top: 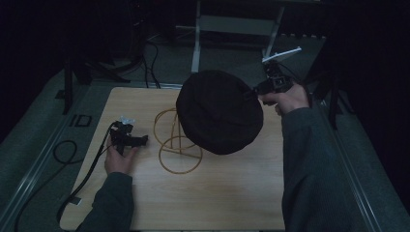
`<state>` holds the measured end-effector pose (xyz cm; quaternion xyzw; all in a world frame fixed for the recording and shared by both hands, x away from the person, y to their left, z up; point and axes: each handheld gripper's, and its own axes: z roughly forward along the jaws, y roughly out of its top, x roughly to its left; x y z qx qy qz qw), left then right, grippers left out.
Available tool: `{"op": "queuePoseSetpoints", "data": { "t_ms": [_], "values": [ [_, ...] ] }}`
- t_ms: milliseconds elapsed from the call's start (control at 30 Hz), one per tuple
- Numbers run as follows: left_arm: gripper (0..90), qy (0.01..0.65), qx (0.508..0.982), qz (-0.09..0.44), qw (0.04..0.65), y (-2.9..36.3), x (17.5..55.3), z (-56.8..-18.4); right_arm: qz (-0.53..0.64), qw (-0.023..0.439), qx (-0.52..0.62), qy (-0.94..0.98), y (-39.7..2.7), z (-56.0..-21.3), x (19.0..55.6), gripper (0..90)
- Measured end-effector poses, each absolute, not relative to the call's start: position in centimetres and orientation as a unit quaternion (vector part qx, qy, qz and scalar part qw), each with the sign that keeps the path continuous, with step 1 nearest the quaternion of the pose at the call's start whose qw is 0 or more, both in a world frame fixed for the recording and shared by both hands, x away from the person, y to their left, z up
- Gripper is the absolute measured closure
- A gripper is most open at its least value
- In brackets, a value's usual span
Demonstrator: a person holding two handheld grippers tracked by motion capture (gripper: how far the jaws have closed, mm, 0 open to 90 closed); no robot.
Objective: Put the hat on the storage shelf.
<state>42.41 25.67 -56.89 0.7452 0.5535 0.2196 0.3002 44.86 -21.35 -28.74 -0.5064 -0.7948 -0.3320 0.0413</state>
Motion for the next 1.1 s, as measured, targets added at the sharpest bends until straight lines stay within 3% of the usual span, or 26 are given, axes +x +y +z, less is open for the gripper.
{"op": "queuePoseSetpoints", "data": {
  "t_ms": [1100],
  "values": [
    [2.8, 0.553, 0.746, 0.22, 0.3, 25.7, 42.4, -56.9, -0.329, 0.046, -0.49, -0.806, -17.3, -28.0, 45.3, 79.7]
  ]
}}
